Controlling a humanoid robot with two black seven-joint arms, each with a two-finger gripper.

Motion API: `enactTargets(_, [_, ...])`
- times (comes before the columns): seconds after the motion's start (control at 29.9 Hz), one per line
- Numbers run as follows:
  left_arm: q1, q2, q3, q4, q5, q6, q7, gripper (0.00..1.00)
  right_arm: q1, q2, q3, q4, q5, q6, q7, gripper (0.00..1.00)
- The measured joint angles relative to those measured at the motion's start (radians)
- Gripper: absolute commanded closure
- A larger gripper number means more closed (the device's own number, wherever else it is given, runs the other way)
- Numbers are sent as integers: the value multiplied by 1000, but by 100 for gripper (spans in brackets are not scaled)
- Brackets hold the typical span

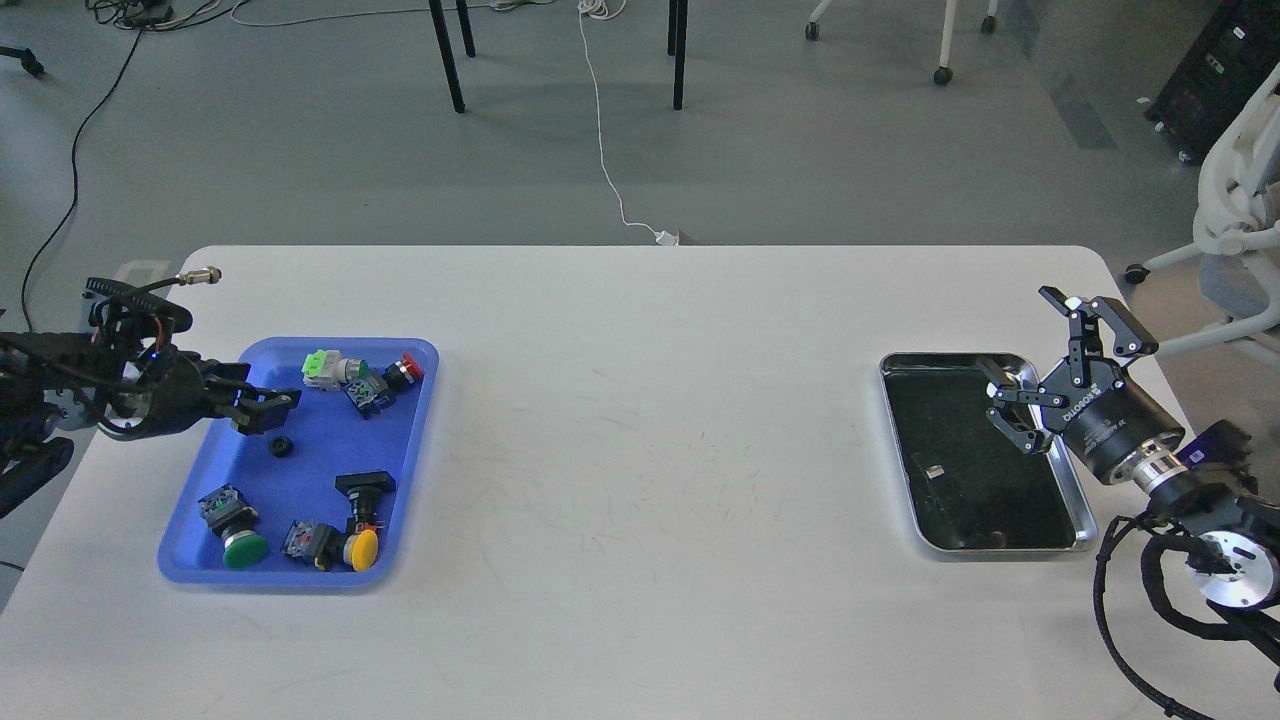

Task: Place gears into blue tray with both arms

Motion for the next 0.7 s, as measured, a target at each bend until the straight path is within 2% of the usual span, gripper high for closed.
enactTargets(0.13, [-48, 68, -38, -165, -251, -9, 0, 8, 7, 0, -1, -1, -1, 0, 0, 2])
enactTargets(0.2, [-48, 92, -83, -266, -417, -12, 0, 2, 9, 0, -1, -2, -1, 0, 0, 2])
enactTargets(0.3, [-10, 99, -131, -393, -686, -12, 0, 2, 13, 2, -3, -3, -1, 0, 0, 2])
enactTargets(0.47, [140, 21, -241, -489, -1035, -6, 0, 2, 23, 17, -4, -4, -1, 0, 0, 1])
enactTargets(0.7, [436, -203, -607, -494, -1091, 7, 0, 2, 33, 23, -3, -3, -1, 0, 0, 1])
